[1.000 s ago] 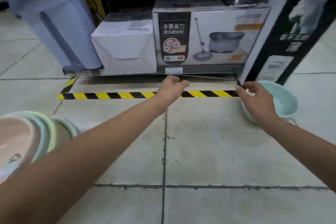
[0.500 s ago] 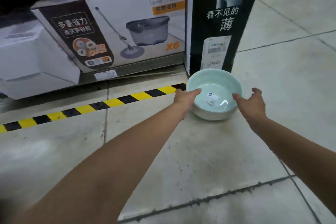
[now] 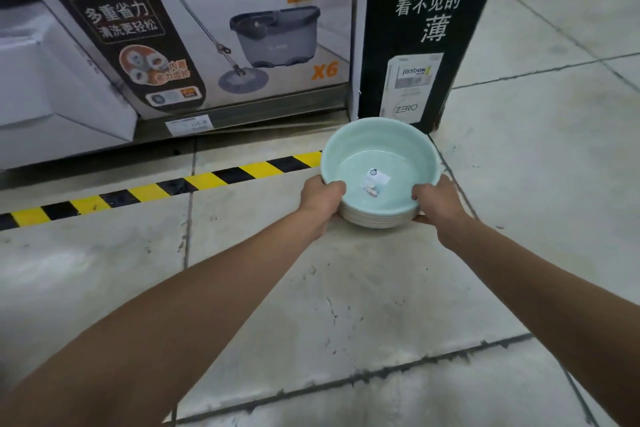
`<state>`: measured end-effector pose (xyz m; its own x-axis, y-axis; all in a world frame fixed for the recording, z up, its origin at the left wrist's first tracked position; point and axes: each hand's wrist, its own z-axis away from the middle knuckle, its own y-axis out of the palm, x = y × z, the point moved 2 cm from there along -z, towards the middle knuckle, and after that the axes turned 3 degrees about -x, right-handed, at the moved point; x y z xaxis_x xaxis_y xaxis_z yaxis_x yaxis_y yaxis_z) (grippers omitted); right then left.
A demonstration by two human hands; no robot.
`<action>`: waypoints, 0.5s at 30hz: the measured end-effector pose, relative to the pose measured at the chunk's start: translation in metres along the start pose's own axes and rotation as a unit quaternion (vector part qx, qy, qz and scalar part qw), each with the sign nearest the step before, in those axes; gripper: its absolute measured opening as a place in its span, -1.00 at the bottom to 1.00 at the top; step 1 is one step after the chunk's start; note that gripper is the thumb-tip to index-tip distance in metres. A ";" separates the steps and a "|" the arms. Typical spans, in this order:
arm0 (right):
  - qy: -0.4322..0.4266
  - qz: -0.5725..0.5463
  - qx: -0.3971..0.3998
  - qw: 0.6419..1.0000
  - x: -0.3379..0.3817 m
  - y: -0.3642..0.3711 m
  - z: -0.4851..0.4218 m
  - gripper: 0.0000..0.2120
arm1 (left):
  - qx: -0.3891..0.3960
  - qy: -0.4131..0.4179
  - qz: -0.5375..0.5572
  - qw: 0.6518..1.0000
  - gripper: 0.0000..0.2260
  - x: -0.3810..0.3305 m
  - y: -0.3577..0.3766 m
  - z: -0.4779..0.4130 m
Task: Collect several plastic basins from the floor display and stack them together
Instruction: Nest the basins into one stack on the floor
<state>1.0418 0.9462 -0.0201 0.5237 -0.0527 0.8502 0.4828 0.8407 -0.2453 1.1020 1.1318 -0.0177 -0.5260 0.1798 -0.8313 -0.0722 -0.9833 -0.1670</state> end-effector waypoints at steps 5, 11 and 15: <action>-0.058 0.043 0.063 0.995 0.032 0.053 0.049 -0.62 | -0.028 0.009 0.033 0.999 -0.75 -0.001 -0.085 0.018; -0.106 0.060 0.153 0.981 0.061 0.161 0.141 -0.59 | -0.087 0.053 0.031 0.994 -0.76 -0.011 -0.240 0.066; -0.148 0.086 0.222 0.960 0.081 0.244 0.222 -0.45 | -0.140 0.070 0.022 0.988 -0.77 -0.014 -0.366 0.117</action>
<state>1.0460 1.2664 0.0926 0.3146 0.2085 0.9260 0.0263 0.9733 -0.2280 1.0365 1.4855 0.1174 -0.4004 0.1591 -0.9024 0.1945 -0.9476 -0.2534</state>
